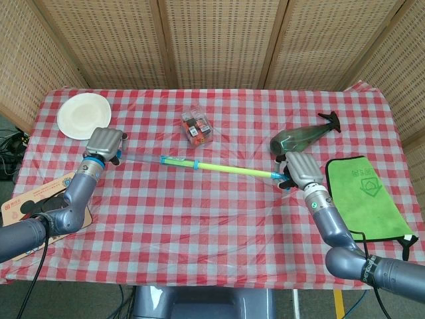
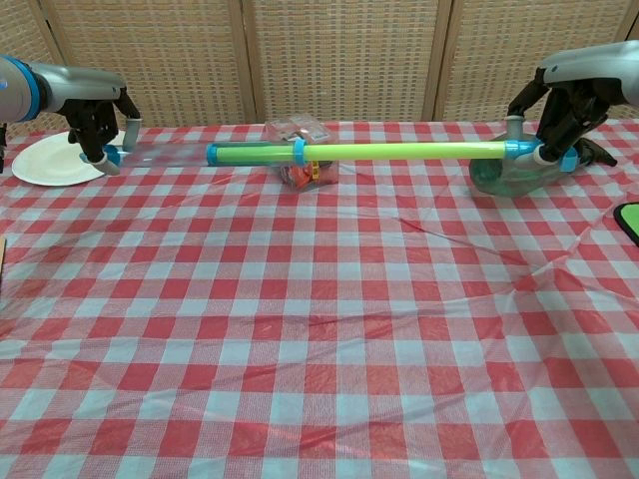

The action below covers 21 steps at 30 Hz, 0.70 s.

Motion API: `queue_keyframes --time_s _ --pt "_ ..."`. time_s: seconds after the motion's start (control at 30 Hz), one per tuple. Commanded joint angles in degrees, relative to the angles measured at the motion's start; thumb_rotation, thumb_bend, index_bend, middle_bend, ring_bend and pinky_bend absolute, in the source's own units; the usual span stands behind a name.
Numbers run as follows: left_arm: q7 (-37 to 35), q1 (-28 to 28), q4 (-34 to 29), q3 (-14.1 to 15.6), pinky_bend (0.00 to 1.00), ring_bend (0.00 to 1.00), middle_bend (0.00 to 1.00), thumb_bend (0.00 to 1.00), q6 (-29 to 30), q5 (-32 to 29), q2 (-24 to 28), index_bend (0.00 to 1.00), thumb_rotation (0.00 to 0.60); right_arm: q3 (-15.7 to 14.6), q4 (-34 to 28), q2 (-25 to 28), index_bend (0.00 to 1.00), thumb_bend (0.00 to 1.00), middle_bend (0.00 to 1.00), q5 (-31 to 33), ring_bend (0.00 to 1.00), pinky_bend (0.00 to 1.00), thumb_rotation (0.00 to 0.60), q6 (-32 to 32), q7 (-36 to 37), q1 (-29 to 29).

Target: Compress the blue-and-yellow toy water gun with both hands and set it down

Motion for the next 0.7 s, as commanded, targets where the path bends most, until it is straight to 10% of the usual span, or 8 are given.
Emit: queue_keyframes --time_s 0.03,0.7 --pt "-0.54 0.04 -3.35 -0.17 0.58 0.68 0.76 0.34 1.05 0.52 1.21 0.65 0.6 -0.17 0.09 -0.24 0.86 0.58 1.0 -0.05 1.0 0.65 0.6 0.03 -0.07 0.23" --pt "-0.76 -1.33 -11.62 -0.88 0.58 0.68 0.76 0.34 5.45 -2.65 1.01 0.65 0.6 -1.5 0.14 -2.09 0.86 0.58 1.0 0.5 1.0 0.65 0.6 -0.76 -1.43 2.43"
